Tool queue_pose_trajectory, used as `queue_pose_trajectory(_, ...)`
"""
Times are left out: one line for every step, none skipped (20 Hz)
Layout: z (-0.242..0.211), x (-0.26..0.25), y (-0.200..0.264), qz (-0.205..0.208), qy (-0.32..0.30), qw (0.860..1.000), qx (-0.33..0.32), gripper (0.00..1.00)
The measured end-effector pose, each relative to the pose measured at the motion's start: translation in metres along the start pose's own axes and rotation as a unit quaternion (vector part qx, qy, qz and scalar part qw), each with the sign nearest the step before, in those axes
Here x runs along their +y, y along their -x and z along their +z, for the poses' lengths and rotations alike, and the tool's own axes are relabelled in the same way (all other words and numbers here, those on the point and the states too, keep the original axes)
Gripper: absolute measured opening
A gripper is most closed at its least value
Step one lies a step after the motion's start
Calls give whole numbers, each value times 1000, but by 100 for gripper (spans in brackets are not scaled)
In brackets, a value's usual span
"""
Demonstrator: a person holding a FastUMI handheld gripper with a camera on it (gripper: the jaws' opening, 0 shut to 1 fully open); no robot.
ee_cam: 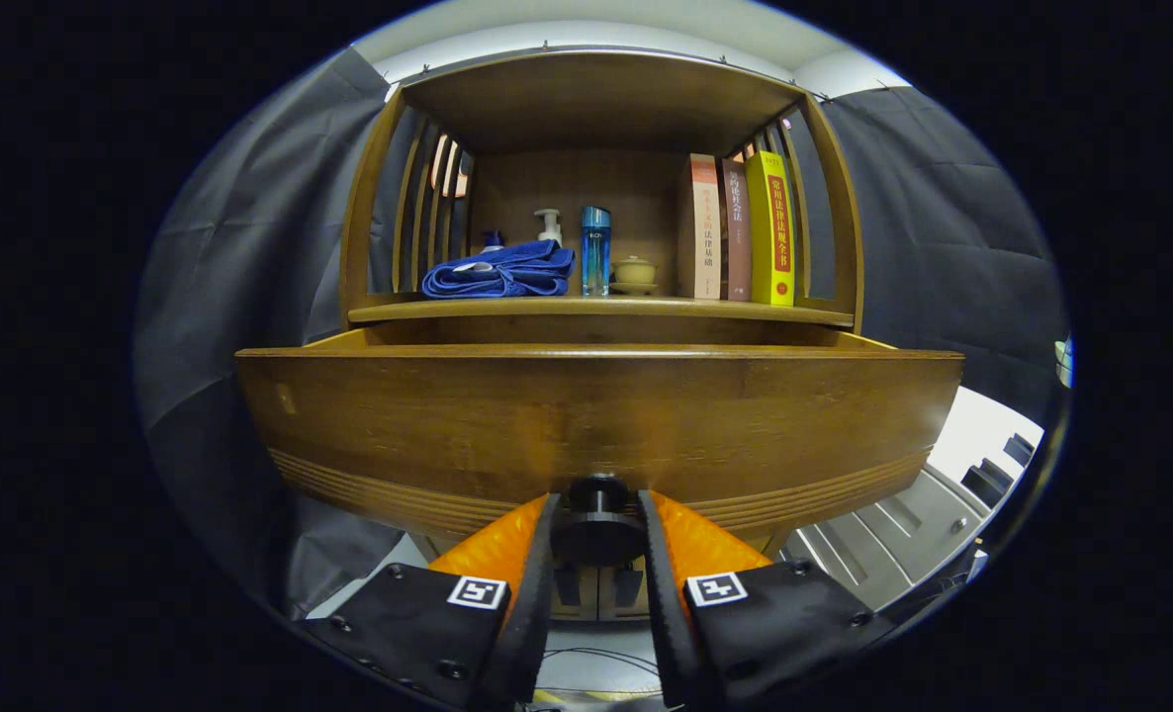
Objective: Pull open the drawer, take out the items inside it, and place them on the countertop above the cabinet.
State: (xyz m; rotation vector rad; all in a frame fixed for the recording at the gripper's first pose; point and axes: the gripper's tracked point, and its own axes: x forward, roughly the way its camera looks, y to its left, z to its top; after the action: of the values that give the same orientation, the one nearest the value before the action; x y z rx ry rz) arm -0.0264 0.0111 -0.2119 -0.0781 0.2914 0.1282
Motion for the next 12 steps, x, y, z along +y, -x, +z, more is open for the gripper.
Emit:
queue_pose_trajectory(1,3,1,6,1,1000,-1,54)
queue_pose_trajectory(0,7,0,11,1,1000,-1,61)
queue_pose_trajectory(0,11,1,15,2,1000,-1,68)
queue_pose_trajectory(0,14,2,19,5,1000,-1,76)
queue_pose_trajectory(1,16,2,20,10,1000,-3,83)
queue_pose_trajectory(2,17,3,21,13,1000,-6,90)
queue_pose_trajectory(8,16,4,19,17,1000,-12,94)
queue_pose_trajectory(14,15,2,18,23,999,-22,98)
queue_pose_trajectory(25,13,7,15,30,999,-34,98)
queue_pose_trajectory(36,11,11,13,36,998,-47,98)
queue_pose_trajectory(49,10,16,13,39,997,-62,98)
queue_pose_trajectory(65,10,23,15,39,996,-76,98)
